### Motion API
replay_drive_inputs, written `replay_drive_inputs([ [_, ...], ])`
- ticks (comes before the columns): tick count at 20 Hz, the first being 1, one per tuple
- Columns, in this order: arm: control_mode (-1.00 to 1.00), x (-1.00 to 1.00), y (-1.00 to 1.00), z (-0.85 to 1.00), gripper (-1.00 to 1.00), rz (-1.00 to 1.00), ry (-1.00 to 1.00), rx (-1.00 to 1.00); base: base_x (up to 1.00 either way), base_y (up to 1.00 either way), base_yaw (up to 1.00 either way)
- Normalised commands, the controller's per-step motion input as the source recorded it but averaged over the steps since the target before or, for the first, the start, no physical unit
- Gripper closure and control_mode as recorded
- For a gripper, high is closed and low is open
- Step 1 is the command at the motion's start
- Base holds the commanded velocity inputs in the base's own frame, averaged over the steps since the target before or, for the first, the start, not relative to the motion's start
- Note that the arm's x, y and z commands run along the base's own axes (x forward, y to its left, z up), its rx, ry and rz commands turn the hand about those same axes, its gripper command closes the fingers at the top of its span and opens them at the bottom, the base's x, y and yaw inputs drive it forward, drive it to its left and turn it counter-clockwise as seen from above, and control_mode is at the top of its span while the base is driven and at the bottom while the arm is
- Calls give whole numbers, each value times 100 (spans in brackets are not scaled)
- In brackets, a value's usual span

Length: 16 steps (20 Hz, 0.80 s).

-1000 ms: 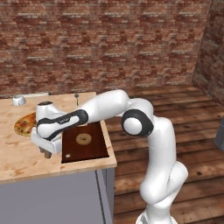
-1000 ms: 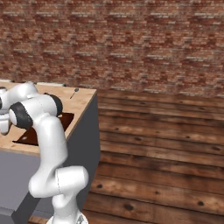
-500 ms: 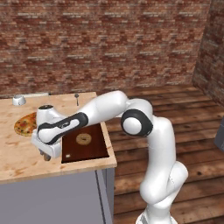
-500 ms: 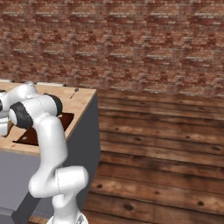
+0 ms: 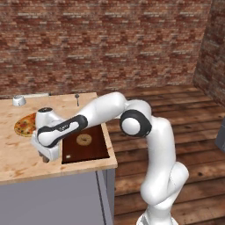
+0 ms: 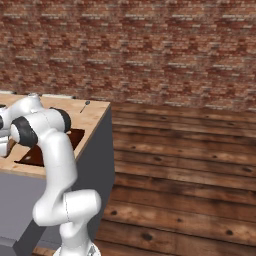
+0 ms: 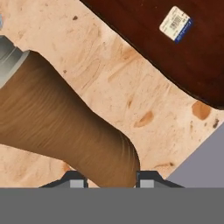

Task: Take the pizza cutter from the drawer on the left and place it on the dining counter for cutting.

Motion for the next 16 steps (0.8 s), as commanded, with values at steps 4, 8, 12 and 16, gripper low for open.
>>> replay_drive_inputs([
  [4,-100,1,3,-1,-100,-5,-3,0,0,0,0],
  [8,-100,0,0,0,-100,-6,-4,0,0,0,0],
  [12,-100,0,0,0,-100,-6,-4,0,0,0,0],
  [16,-100,-7,-3,27,-100,-7,-8,0,0,0,0],
])
